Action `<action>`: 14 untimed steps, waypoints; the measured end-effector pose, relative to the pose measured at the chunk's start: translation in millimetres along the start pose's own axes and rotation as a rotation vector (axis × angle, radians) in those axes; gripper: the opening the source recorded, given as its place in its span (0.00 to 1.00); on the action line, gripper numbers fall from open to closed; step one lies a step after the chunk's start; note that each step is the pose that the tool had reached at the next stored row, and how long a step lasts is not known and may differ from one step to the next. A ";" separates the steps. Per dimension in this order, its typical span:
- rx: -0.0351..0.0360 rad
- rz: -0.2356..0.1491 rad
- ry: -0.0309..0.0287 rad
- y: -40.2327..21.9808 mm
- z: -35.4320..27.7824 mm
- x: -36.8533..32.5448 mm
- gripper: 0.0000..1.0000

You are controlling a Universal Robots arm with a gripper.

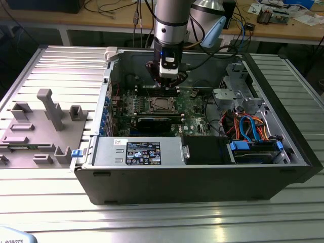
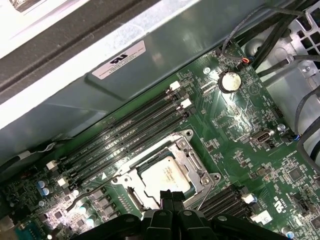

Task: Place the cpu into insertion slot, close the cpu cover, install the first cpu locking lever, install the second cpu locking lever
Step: 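Install the first cpu locking lever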

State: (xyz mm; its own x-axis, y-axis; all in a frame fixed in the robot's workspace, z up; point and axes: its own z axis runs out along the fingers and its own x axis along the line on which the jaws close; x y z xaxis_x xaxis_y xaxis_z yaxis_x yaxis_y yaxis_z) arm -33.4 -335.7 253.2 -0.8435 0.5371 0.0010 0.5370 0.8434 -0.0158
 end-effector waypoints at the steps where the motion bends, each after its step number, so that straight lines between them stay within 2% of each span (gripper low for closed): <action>1: 0.0000 -0.003 0.0000 0.0 0.0 0.0 0.11; 14: 0.0002 -0.037 -0.0007 0.0 0.0 0.0 0.11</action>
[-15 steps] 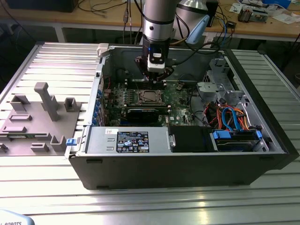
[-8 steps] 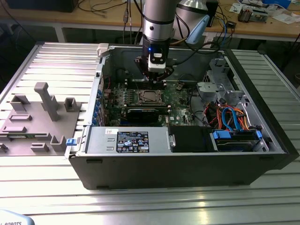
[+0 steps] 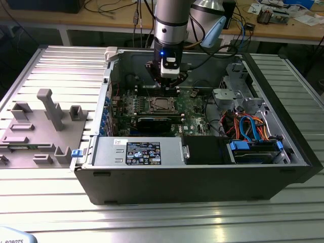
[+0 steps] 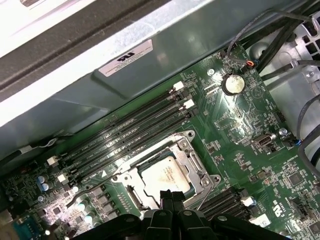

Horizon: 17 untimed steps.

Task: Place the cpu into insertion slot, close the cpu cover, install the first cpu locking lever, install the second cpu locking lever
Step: 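Install the first cpu locking lever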

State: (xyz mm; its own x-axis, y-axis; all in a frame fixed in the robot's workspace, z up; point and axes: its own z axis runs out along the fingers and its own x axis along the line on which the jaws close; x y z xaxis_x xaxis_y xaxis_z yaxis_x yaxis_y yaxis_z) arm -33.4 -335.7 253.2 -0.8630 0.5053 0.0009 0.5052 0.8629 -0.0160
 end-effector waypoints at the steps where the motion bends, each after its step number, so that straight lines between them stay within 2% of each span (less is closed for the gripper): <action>1: 0.0000 -0.003 -0.0001 0.0 0.0 0.0 0.11; 17: 0.0001 -0.040 -0.0006 0.0 0.0 0.0 0.11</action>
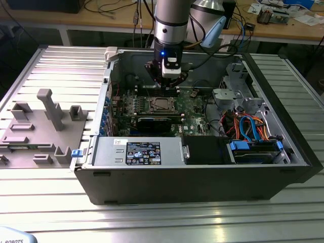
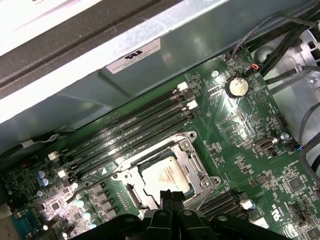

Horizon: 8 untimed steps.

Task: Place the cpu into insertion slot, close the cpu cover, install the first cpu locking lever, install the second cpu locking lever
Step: 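Install the first cpu locking lever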

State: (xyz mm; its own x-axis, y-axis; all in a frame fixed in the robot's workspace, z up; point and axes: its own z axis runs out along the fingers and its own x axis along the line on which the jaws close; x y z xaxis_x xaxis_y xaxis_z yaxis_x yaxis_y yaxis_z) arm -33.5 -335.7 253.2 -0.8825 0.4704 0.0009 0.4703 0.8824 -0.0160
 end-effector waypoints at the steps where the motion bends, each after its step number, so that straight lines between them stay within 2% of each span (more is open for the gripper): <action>1: 0.0000 -0.003 -0.0001 0.0 0.0 0.0 0.11; 8: 0.0000 -0.019 -0.0003 0.0 0.0 0.0 0.11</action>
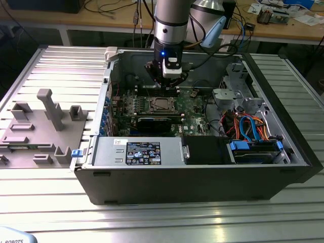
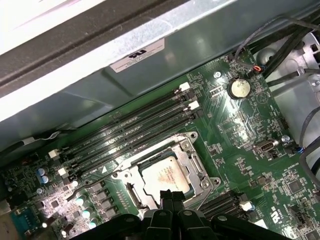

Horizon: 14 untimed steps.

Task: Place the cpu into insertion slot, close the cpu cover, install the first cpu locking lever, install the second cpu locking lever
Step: 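Install the first cpu locking lever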

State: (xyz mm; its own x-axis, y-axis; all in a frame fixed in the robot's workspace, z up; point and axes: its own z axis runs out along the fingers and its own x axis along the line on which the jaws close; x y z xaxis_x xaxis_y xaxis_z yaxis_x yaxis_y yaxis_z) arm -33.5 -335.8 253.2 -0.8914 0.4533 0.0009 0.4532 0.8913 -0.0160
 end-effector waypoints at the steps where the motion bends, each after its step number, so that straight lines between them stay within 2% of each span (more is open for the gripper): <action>1: 0.0000 -0.002 0.0000 0.0 0.0 0.0 0.11; 14: 0.0000 -0.031 -0.0005 0.0 0.0 0.0 0.11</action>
State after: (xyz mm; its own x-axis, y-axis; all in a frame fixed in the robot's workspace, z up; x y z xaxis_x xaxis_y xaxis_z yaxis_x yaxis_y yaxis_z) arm -33.5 -335.8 253.2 -0.9049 0.4255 0.0009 0.4255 0.9048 -0.0160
